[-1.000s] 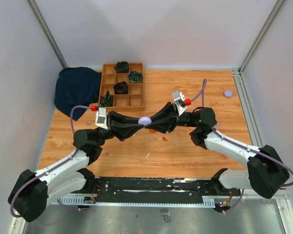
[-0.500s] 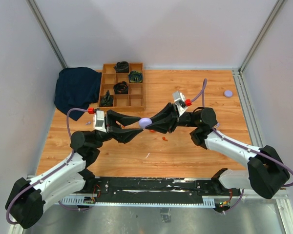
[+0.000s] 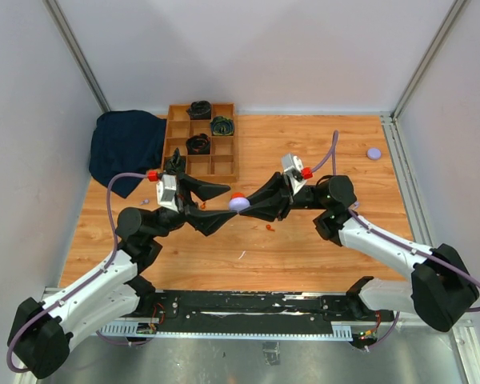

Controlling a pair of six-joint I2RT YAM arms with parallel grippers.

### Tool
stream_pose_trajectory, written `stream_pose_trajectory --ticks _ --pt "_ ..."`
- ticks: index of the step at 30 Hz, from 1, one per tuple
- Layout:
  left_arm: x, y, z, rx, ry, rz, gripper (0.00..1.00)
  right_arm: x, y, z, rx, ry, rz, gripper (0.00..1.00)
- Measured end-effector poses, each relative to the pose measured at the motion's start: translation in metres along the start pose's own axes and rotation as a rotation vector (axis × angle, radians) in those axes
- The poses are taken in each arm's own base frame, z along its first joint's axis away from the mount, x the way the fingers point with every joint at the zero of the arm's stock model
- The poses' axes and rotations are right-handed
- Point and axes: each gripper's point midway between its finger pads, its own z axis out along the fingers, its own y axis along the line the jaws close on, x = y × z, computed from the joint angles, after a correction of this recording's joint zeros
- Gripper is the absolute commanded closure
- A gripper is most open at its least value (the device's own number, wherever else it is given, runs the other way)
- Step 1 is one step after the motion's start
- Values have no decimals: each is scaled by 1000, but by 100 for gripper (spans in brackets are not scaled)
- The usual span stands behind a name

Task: Insert the wireless bluetooth earbuds into the charging case
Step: Pick up the charging case at the center of the board, then open the charging case.

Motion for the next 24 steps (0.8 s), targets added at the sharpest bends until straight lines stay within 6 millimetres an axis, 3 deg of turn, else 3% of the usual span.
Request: stream_pose_trajectory --ticks 6,15,24 --pt "-2 3 4 -9 17 -6 22 7 -1 -2 9 32 -4 88" --pt "14 12 7 -33 86 -34 21 11 -2 -4 16 50 -8 88" --pt "7 20 13 -83 108 -50 21 10 -4 -4 22 49 -27 88"
